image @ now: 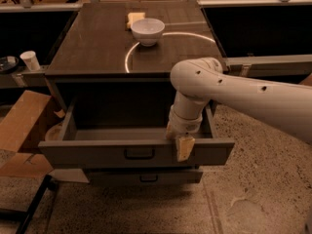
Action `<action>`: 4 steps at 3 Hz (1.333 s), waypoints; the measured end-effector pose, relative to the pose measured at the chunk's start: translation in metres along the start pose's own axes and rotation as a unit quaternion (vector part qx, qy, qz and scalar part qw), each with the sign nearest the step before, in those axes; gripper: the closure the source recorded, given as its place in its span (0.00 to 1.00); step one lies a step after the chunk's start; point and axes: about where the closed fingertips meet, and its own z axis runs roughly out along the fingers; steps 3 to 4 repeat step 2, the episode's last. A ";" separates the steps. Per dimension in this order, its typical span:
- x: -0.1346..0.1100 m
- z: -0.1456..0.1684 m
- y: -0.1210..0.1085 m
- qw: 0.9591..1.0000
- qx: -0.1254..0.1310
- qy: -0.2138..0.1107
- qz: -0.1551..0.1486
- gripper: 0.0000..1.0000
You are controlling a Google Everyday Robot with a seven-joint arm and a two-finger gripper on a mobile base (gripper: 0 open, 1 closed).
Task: Open top drawer
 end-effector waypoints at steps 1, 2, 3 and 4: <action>-0.004 -0.016 0.011 1.000 0.019 0.008 -0.006 0.12; -0.005 -0.041 0.020 0.999 0.049 0.020 -0.004 0.00; -0.005 -0.041 0.020 0.999 0.049 0.020 -0.004 0.00; -0.005 -0.041 0.020 0.999 0.049 0.020 -0.004 0.00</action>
Offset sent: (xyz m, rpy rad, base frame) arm -0.0195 -0.0127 0.0649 -0.0125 -0.1614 -0.0164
